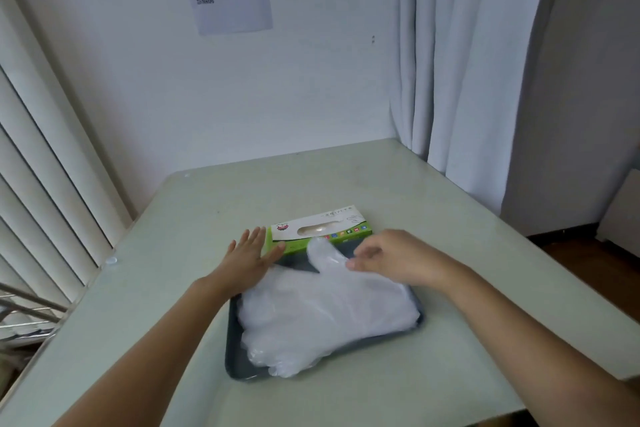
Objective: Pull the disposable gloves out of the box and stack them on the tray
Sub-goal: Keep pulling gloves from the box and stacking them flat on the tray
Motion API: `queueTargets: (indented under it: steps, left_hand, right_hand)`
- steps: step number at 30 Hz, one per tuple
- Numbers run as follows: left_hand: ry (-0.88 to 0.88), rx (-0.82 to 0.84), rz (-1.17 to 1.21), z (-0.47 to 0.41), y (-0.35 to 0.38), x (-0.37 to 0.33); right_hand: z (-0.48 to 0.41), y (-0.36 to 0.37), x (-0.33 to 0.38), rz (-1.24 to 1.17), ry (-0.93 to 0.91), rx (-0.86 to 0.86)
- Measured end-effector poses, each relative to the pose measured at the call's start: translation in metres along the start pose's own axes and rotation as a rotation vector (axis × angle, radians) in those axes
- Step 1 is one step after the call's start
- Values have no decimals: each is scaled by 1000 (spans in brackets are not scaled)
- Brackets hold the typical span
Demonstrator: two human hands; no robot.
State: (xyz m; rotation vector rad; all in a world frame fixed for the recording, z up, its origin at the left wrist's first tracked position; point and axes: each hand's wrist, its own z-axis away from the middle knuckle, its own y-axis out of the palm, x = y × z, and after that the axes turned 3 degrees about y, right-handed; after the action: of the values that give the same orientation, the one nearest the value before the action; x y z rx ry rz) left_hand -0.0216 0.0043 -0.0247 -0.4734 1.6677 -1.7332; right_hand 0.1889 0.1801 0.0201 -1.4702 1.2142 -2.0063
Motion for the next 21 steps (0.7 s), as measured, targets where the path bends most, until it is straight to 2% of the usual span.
queueTargets:
  steps: [2, 5, 8, 11, 14, 17, 21]
  left_hand:
    - [-66, -5, 73, -10, -7, 15]
    - [-167, -10, 295, -22, -13, 32]
    - [-176, -61, 534, -31, -10, 39]
    - [-78, -76, 646, -43, -4, 40]
    - [0, 8, 717, -50, -1, 33]
    - [42, 48, 670, -58, 5, 32]
    - [115, 49, 585, -64, 12, 39]
  right_hand:
    - [-16, -8, 2, -84, -39, -79]
    - [-45, -14, 10, -36, -81, -125]
    - [-76, -11, 13, 43, -135, -131]
    - [-111, 0, 15, 150, -201, -73]
    - [-134, 9, 17, 207, -251, 34]
    - [-151, 21, 18, 280, -314, 170]
    - [-161, 29, 15, 333, -371, 196]
